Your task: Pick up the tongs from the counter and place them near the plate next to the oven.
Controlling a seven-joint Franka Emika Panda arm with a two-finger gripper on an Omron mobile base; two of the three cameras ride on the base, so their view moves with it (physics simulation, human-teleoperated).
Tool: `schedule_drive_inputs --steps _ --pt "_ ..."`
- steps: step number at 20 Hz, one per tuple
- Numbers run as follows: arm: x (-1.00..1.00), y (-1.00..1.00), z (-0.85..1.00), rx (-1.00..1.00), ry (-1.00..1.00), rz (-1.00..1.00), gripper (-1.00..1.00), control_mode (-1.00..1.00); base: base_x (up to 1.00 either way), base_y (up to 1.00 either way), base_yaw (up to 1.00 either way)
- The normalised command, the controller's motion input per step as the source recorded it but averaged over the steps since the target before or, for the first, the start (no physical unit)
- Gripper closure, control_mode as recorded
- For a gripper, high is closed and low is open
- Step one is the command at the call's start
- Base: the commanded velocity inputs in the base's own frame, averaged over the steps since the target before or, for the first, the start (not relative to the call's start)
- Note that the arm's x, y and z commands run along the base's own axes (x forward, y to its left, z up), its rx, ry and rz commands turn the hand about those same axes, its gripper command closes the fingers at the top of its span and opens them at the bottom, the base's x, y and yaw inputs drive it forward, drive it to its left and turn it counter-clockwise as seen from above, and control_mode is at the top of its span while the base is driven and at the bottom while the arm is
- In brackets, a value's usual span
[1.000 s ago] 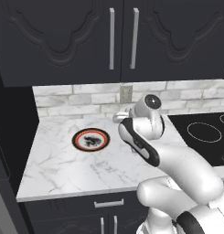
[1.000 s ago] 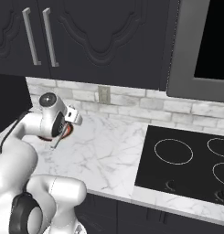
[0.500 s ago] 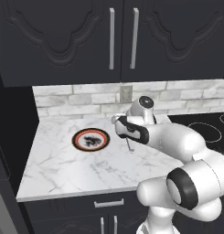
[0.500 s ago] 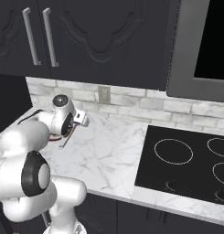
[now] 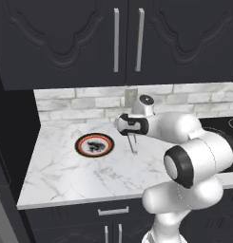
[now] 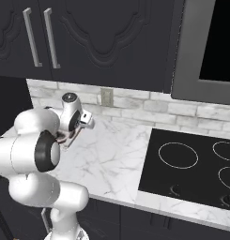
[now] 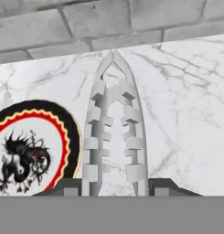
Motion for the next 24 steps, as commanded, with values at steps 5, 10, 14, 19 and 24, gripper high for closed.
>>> schedule_drive_inputs --steps 5,10,14,19,24 --pt "0.37 0.0 -0.38 0.0 0.14 0.0 1.0 -1.0 0.0 0.0 0.0" --pt "0.11 0.1 -0.46 -0.01 0.06 0.0 1.0 -1.0 0.0 0.0 0.0" --pt "0.0 0.3 -0.36 -0.05 0.0 0.01 1.0 -1.0 0.0 0.0 0.0" --pt "0.0 0.26 -0.26 -0.05 0.0 0.0 1.0 -1.0 0.0 0.0 0.0" --pt "0.1 -0.01 -0.03 -0.01 0.0 0.0 1.0 -1.0 0.0 0.0 0.0"
